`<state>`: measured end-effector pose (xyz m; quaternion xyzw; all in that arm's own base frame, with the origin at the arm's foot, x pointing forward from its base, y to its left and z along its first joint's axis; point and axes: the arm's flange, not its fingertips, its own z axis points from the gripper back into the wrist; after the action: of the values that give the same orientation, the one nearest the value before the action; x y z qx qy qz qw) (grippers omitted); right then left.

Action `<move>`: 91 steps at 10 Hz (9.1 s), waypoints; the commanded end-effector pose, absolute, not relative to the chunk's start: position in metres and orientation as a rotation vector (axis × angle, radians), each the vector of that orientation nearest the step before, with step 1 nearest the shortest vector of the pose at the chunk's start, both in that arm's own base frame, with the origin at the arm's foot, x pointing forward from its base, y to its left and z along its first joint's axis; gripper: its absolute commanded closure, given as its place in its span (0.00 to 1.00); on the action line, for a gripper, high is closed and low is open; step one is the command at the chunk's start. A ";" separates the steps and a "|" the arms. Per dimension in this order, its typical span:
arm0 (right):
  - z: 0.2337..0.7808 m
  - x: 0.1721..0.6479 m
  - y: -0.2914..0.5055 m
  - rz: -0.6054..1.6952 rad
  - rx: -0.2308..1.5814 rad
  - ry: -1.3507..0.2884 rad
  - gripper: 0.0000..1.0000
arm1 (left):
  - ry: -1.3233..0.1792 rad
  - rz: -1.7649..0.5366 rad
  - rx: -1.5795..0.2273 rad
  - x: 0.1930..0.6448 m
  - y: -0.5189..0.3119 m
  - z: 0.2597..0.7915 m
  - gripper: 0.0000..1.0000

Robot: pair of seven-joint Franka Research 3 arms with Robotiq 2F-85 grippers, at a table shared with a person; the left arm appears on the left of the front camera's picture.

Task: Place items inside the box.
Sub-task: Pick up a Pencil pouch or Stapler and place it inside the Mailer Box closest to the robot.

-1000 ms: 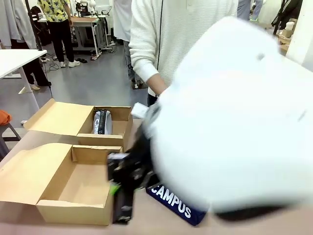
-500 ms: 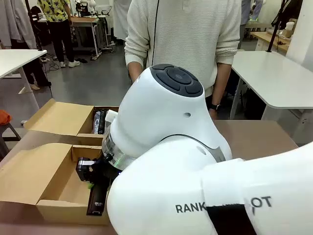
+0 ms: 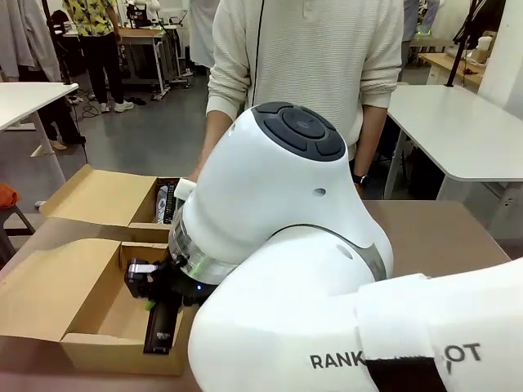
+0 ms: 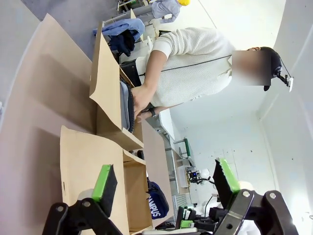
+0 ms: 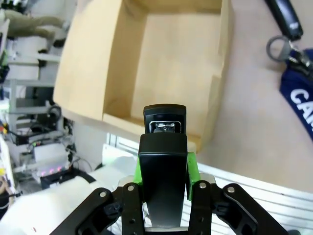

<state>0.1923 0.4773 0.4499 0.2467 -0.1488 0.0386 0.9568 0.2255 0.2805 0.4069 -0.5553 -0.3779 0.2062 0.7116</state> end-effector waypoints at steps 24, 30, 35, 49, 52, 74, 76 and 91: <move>0.439 0.281 0.463 0.045 0.472 -0.247 0.00 | -0.867 0.443 -1.238 0.225 0.277 0.407 0.00; 0.446 0.269 0.434 0.032 0.502 -0.294 0.00 | -0.867 0.443 -1.238 0.225 0.277 0.407 0.00; 0.474 0.359 0.288 -0.131 0.600 -0.010 0.00 | -0.867 0.443 -1.238 0.225 0.277 0.407 0.00; 0.388 0.343 -0.099 -0.269 1.539 0.059 0.00 | -0.867 0.443 -1.238 0.225 0.277 0.407 0.00; 0.388 0.343 -0.099 -0.269 1.539 0.059 0.00 | -0.867 0.443 -1.238 0.225 0.277 0.407 0.00; 0.414 0.279 0.298 0.747 0.235 -0.287 0.00 | -0.867 0.443 -1.238 0.225 0.277 0.407 0.00; 0.395 0.282 0.313 0.762 0.194 -0.216 0.00 | -0.867 0.443 -1.238 0.225 0.277 0.407 0.00; 0.329 0.287 0.336 0.718 0.100 -0.057 1.00 | -0.867 0.443 -1.238 0.225 0.277 0.407 0.00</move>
<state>0.2907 0.3354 0.3289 0.0600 -0.0247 0.3649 0.9288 0.2260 0.2799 0.4070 -0.5550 -0.3771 0.2053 0.7124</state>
